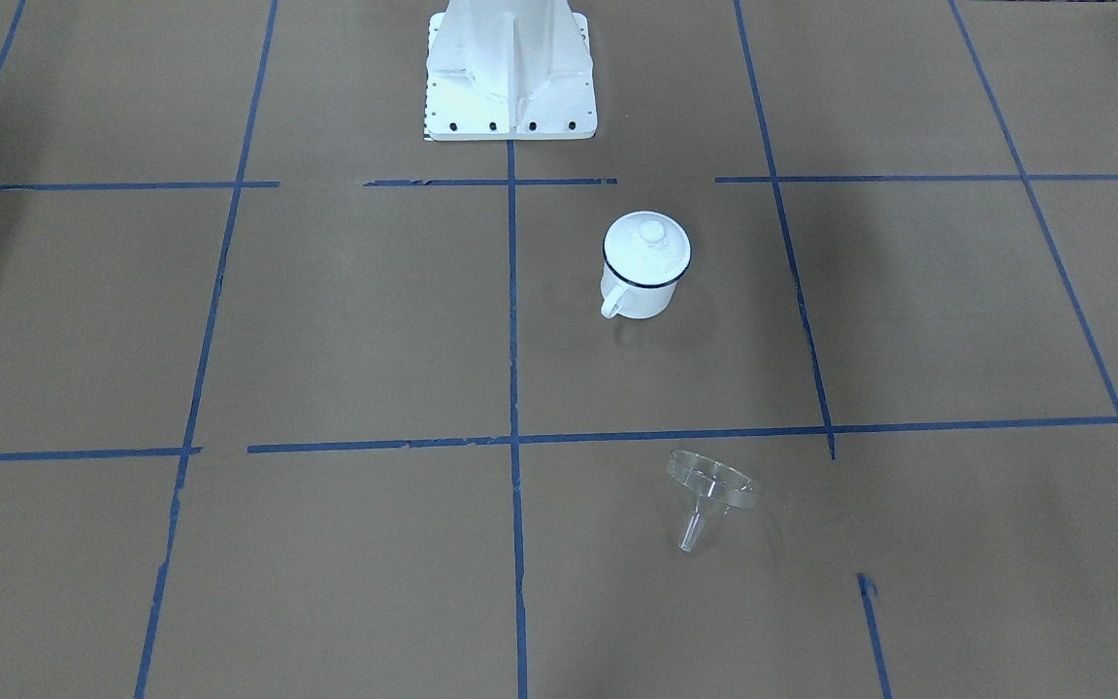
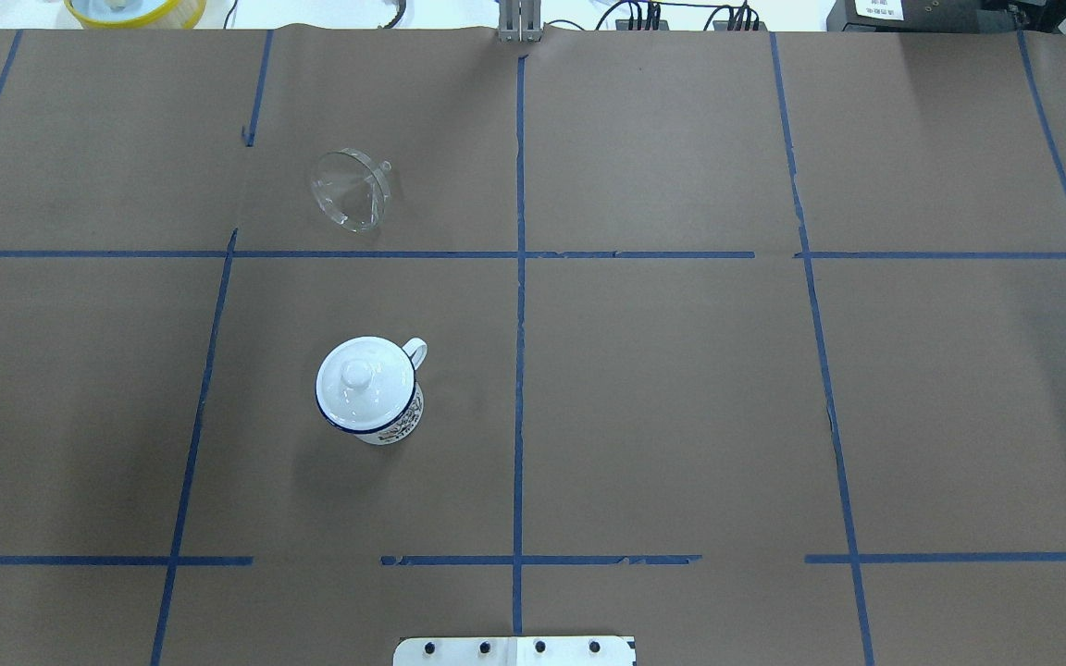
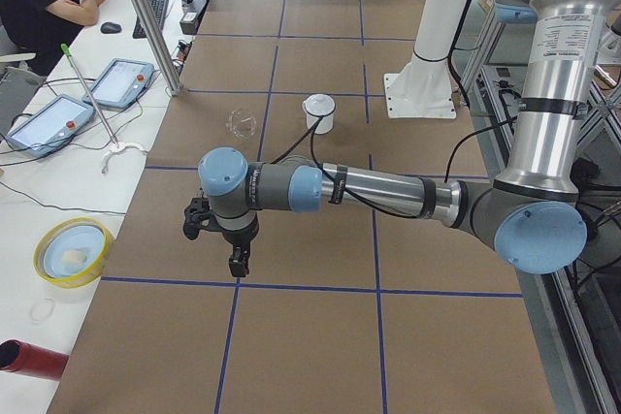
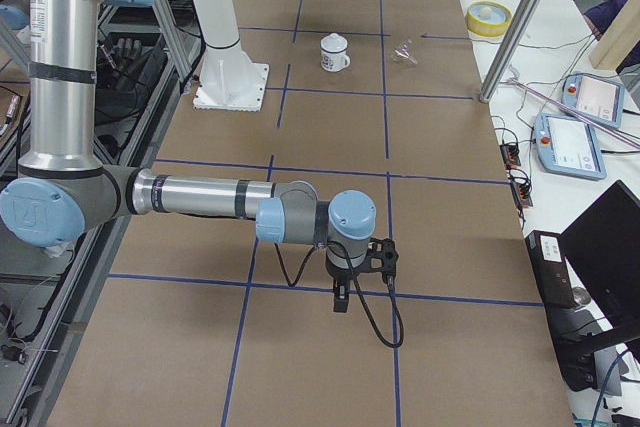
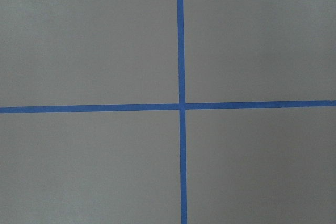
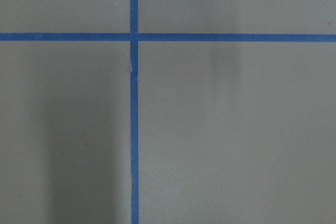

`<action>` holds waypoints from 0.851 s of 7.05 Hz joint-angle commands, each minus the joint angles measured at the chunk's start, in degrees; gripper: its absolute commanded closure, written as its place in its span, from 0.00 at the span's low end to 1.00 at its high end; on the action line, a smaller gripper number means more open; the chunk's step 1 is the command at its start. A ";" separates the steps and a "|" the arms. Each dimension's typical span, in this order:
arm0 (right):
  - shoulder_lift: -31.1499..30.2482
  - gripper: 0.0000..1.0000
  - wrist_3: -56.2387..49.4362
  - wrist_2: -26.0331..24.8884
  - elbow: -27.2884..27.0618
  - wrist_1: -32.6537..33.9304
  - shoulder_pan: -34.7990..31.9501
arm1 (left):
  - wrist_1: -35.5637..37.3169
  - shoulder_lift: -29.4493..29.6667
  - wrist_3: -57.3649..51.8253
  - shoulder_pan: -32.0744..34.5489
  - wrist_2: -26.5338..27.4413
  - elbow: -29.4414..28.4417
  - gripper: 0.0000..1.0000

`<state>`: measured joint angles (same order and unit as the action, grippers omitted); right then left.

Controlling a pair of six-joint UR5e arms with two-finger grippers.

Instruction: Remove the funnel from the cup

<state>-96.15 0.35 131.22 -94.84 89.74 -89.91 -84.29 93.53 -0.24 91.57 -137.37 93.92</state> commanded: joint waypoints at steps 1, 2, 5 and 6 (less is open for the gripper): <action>0.00 0.00 0.00 0.00 0.01 0.00 0.00 | 0.01 -1.24 2.94 0.01 -0.18 1.60 0.00; 0.00 0.00 0.00 0.00 0.01 0.00 0.00 | -0.08 -1.50 5.84 -0.07 -0.27 2.57 0.00; 0.00 0.00 0.00 0.00 0.01 0.00 0.00 | 0.18 -1.50 6.66 -0.07 0.17 2.58 0.00; 0.00 0.00 0.00 0.00 -0.08 0.00 0.00 | 0.36 -1.59 6.57 0.01 0.17 2.58 0.00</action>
<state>-96.15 0.35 131.22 -94.85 89.74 -89.91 -84.16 92.02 6.29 91.51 -137.32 96.44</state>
